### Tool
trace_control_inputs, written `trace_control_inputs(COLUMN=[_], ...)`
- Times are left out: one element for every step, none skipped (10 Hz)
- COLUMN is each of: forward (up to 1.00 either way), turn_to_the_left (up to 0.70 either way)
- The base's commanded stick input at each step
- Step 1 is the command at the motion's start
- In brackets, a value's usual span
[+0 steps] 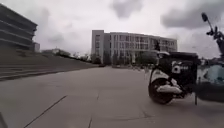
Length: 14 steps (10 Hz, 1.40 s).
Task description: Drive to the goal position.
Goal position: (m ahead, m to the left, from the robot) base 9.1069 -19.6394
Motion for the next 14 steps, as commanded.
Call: trace_control_inputs(forward=[0.70,0.70,0.70,0.70,0.70,0.70,0.70,0.70,0.70,0.70,0.70,0.70,0.70,0.70], turn_to_the_left=[0.05,0.05,0.05,0.05,0.05,0.05,0.05,0.05,0.05,0.05,0.04,0.04,0.04,-0.06])
